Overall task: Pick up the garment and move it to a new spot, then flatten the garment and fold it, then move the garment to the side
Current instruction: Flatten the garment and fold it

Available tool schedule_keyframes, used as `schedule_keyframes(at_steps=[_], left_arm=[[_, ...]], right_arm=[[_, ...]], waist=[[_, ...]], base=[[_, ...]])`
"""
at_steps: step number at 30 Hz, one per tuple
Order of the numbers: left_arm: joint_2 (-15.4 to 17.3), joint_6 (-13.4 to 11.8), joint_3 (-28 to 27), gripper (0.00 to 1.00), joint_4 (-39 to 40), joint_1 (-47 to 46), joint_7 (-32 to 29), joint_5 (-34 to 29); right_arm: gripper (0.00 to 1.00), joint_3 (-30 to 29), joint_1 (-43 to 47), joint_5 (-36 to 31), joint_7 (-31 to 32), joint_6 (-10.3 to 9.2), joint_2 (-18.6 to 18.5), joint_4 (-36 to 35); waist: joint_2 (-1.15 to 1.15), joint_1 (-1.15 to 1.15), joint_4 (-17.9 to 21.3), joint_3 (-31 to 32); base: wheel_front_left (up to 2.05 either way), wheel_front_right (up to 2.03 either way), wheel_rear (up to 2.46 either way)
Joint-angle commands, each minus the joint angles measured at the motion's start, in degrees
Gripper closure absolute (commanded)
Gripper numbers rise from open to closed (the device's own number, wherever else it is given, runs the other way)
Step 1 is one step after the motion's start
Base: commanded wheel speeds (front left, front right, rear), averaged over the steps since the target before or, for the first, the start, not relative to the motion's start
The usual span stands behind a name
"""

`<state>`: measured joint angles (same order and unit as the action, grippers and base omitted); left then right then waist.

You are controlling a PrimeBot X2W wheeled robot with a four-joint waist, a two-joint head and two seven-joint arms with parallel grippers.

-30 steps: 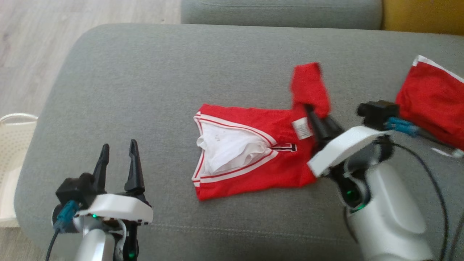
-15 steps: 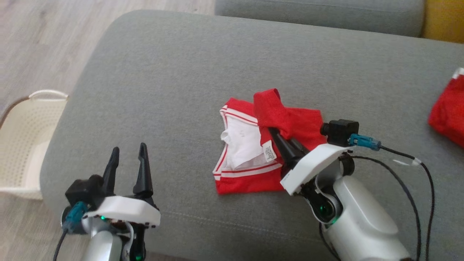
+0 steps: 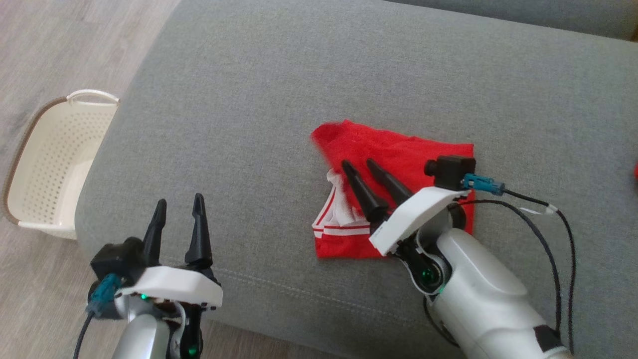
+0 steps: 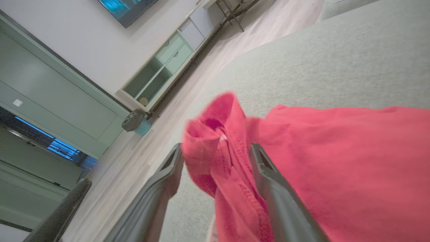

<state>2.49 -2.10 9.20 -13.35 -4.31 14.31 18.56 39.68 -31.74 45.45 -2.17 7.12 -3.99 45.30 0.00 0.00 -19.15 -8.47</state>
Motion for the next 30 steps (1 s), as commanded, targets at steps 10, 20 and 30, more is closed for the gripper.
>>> schedule_keyframes(at_steps=[10, 20, 30], left_arm=[[0.39, -0.46, -2.91, 0.0, 0.67, -2.67, 0.69, -0.61], [0.39, -0.07, -3.98, 0.0, 2.26, -2.35, 0.69, -1.21], [0.39, -0.32, -4.54, 0.0, 4.4, -2.28, 0.69, -0.38]], right_arm=[[0.0, 4.59, -6.02, 5.75, -5.59, 0.36, 1.11, 0.17], [0.0, -0.15, -11.13, -8.71, -11.73, 0.36, 0.95, 9.71], [0.0, -9.66, -5.0, -24.62, -12.8, 0.36, -5.85, 1.42]], waist=[[0.0, 0.0, 2.63, 1.35], [0.0, 0.0, 8.14, 3.47], [0.0, 0.0, 12.96, 4.34]], base=[[0.0, 0.0, 0.0], [0.0, 0.0, 0.0], [0.0, 0.0, 0.0]])
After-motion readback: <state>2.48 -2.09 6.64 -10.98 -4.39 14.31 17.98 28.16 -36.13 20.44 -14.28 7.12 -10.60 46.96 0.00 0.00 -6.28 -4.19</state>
